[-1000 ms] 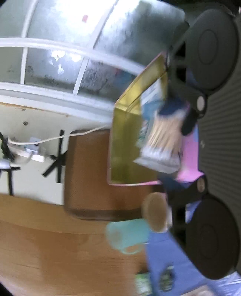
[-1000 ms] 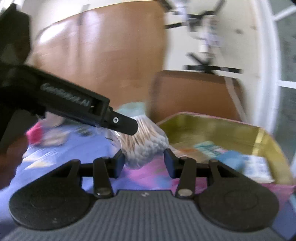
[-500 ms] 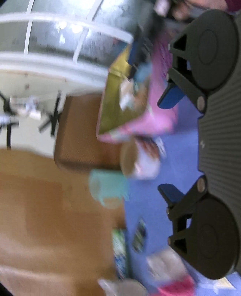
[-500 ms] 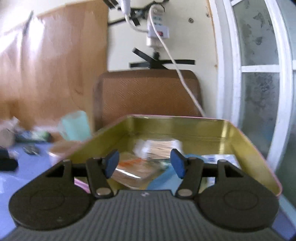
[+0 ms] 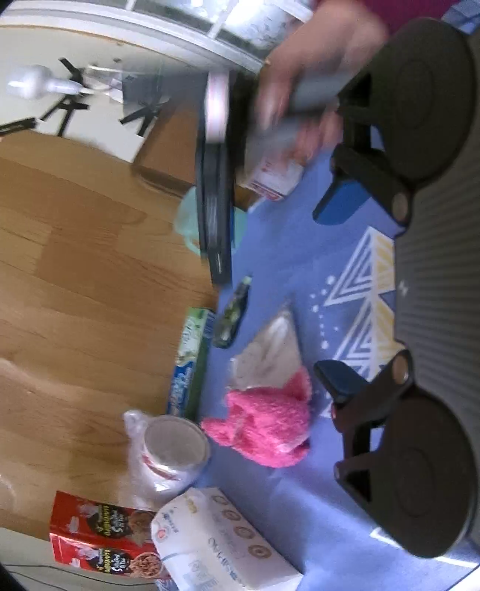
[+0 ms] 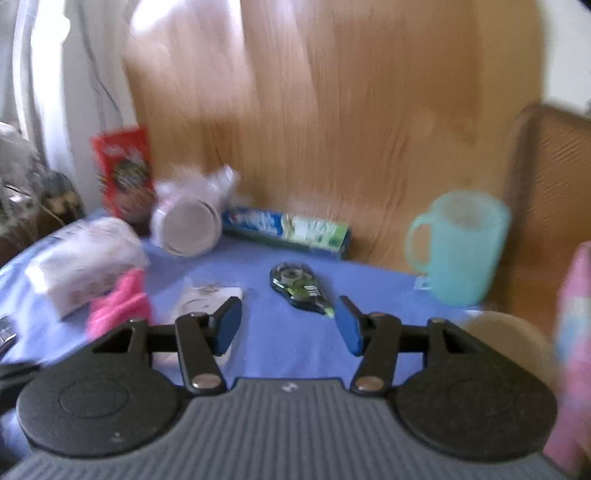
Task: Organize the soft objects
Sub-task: 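Grasp the green correction tape dispenser with the right gripper, then drop the correction tape dispenser into the pink tin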
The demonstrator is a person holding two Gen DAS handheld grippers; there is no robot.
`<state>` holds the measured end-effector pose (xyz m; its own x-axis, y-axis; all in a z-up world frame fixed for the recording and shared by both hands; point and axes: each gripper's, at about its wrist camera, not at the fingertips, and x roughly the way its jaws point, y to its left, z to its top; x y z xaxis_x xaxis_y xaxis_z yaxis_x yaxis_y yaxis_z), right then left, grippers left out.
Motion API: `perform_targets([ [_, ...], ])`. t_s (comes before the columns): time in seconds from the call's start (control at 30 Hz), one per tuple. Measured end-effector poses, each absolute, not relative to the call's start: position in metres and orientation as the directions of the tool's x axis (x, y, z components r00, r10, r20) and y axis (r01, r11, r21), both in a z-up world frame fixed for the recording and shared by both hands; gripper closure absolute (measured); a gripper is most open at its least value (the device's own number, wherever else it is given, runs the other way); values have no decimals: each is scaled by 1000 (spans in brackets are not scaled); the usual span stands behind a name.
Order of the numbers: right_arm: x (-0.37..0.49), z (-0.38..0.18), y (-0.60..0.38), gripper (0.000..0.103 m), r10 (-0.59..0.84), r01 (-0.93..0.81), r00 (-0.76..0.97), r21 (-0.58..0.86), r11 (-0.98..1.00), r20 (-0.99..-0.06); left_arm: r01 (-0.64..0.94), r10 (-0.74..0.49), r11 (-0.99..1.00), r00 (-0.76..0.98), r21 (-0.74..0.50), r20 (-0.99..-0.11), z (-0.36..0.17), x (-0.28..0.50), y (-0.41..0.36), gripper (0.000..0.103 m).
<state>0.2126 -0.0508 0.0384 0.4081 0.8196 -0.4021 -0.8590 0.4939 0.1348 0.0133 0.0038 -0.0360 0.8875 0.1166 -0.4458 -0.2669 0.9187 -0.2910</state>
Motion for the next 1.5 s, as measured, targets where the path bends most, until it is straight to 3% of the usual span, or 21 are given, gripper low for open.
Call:
perform_targets([
  [0.2,251,19,24,41,741,-847,373,121,518,-558,-232,96,928,905,-291,-415,-34,14,3,20],
  [0.27,242,18,19,63,743,-855,394,82,513,-542,-228,89,926,905,-299,-415,-35,14,3,20],
  [0.43,223,14,-25,63,746,-855,398,80,513,-534,-229,82,918,909,-325,-408,-36,10,4,19],
  [0.6,178,5,-99,63,765,-864,378,97,493,-521,-233,80,905,915,-356,-395,-36,5,8,1],
  [0.7,153,-2,-151,63,804,-862,318,201,466,-503,-231,59,907,897,-351,-437,-37,11,5,1],
  [0.8,140,-13,-200,63,852,-813,241,383,438,-464,-188,-40,894,870,-406,-491,-40,20,-8,9],
  [0.9,129,-24,-232,63,880,-770,249,468,433,-404,-168,-144,858,828,-485,-542,-45,35,-31,18],
  [1.0,123,-30,-250,63,888,-739,284,507,443,-362,-109,-244,855,779,-508,-578,-41,52,-57,47],
  [1.1,121,-27,-260,63,894,-740,300,509,438,-334,-107,-251,864,757,-493,-604,-38,68,-77,61],
  [1.33,126,-3,-295,63,848,-751,483,396,529,-216,18,-262,914,790,-405,-555,9,105,-130,63],
  [1.5,148,12,-323,63,742,-695,656,273,665,-138,143,-304,933,806,-331,-508,35,151,-184,63],
])
